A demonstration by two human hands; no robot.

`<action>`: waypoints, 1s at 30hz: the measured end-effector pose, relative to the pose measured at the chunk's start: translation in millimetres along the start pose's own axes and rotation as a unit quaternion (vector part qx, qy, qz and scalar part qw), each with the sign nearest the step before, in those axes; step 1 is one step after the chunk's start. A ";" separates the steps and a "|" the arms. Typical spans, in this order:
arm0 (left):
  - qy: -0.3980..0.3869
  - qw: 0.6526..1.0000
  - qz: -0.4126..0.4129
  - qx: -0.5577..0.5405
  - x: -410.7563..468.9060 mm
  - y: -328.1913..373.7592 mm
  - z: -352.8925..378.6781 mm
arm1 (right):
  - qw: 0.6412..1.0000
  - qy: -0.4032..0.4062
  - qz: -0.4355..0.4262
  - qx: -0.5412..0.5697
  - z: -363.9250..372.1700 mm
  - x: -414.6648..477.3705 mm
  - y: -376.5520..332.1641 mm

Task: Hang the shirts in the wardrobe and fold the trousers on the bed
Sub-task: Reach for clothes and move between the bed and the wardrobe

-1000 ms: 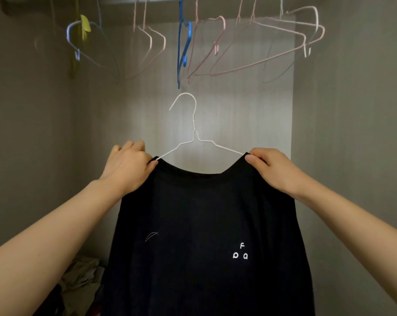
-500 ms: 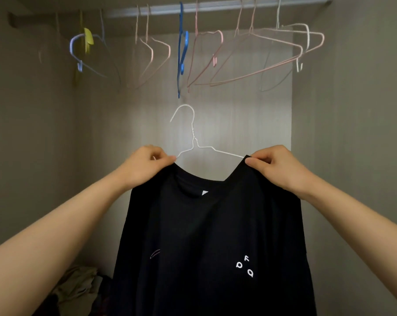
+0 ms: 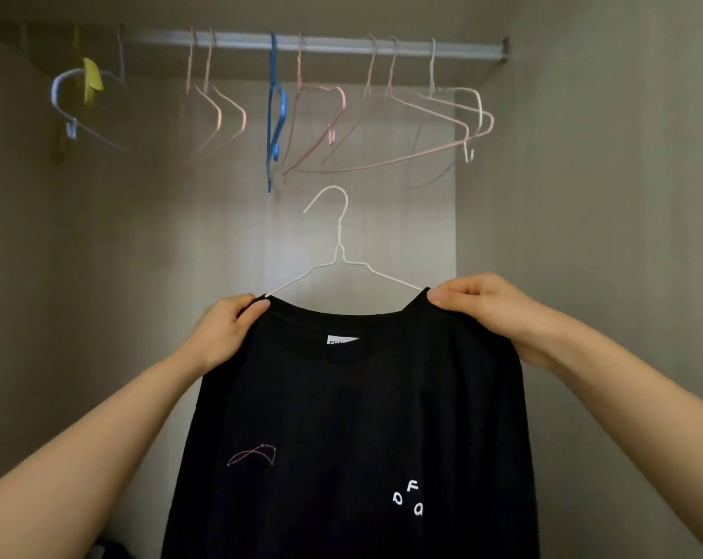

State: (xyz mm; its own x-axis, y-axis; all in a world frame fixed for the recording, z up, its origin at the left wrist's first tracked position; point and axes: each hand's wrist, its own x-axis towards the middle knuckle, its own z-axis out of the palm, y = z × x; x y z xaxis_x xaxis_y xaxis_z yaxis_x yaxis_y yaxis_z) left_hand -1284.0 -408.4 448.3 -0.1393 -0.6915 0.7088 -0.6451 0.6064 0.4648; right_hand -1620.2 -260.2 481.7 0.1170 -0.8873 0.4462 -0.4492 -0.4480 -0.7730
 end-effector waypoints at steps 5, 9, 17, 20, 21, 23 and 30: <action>-0.041 0.980 0.013 0.192 19.5 24.6 24.0 | 0.999 0.016 0.043 0.012 -4.7 -22.1 -16.9; -0.116 0.989 0.009 0.091 16.5 47.0 59.8 | 0.994 0.070 0.082 0.002 -11.1 -38.6 -28.2; -0.323 0.940 0.071 -0.081 -33.3 102.9 125.9 | 0.950 0.231 0.207 -0.019 -9.3 -52.8 -40.2; -0.351 0.909 0.124 -0.185 -62.9 139.6 128.5 | 0.928 0.291 0.231 -0.003 -4.8 -45.2 -49.6; -0.356 0.900 0.133 -0.215 -72.9 152.4 129.6 | 0.923 0.308 0.230 -0.001 -3.6 -41.8 -52.7; -0.362 0.881 0.151 -0.264 -89.5 176.0 132.2 | 0.913 0.341 0.223 -0.015 -3.4 -35.6 -59.2; -0.380 0.816 0.090 -0.427 -90.7 225.9 114.2 | 0.888 0.421 0.173 -0.066 -22.6 -25.6 -91.2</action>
State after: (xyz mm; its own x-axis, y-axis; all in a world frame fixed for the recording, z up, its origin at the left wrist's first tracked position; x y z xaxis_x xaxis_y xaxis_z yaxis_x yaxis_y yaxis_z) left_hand -1502.9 -253.6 428.4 -0.8086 -0.4087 0.4233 0.1494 0.5531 0.8196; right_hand -1602.3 -194.2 551.0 -0.7261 -0.5483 0.4148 -0.4365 -0.0986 -0.8943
